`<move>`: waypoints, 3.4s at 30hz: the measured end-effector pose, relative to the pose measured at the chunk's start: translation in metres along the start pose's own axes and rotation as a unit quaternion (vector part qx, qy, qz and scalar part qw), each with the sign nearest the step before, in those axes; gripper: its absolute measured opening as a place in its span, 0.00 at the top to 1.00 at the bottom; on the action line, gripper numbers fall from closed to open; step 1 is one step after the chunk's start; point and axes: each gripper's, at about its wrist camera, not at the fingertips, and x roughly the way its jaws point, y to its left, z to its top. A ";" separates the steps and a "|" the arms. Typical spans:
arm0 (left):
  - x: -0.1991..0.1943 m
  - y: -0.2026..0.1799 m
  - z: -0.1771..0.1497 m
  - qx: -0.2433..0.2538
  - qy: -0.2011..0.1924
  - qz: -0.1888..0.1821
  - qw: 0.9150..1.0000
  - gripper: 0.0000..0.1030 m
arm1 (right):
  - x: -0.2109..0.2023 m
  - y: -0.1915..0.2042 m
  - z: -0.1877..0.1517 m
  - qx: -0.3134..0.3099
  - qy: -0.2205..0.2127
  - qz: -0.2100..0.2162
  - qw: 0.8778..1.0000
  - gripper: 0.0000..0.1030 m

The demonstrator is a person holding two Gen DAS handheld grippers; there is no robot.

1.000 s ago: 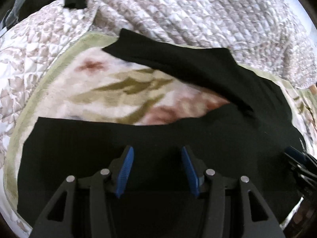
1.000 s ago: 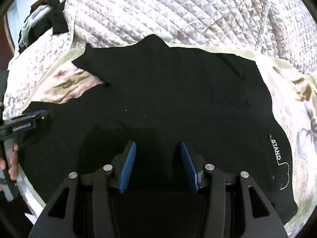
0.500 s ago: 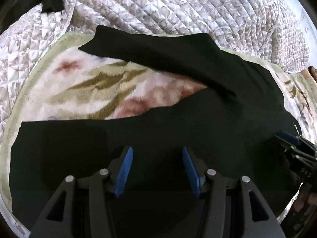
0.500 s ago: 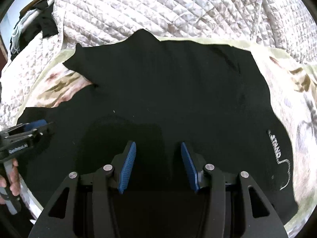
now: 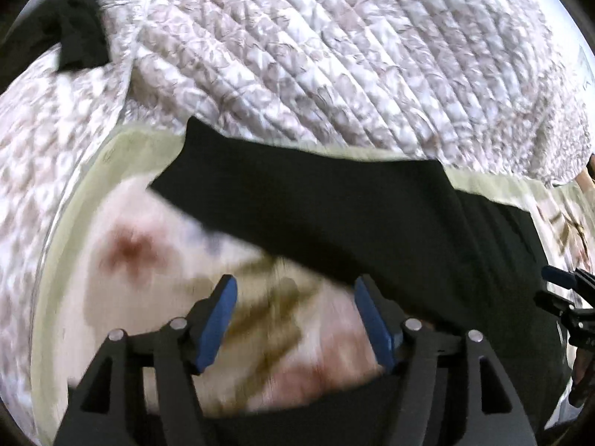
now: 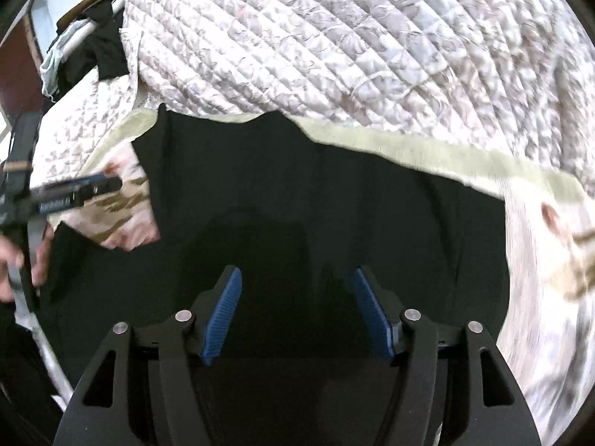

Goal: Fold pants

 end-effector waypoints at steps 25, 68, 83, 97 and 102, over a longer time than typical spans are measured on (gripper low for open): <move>0.117 -0.045 0.066 0.113 0.019 0.008 0.993 0.96 | 0.117 -0.052 0.084 -0.046 0.042 -0.040 0.997 0.90; -0.009 -0.015 -0.040 0.061 0.066 -0.024 0.996 0.45 | -0.121 0.019 -0.164 0.258 -0.047 0.057 0.963 0.49; -0.055 -0.004 -0.051 0.042 -0.029 0.012 0.999 0.93 | -0.107 0.018 -0.162 0.256 -0.045 0.059 0.964 0.49; -0.145 0.135 -0.164 -0.258 -0.042 0.081 0.962 0.88 | -0.107 0.026 -0.177 0.271 -0.025 0.054 0.961 0.49; -0.147 0.129 -0.170 -0.263 -0.051 0.033 0.963 0.82 | -0.111 0.024 -0.183 0.290 -0.027 0.047 0.956 0.49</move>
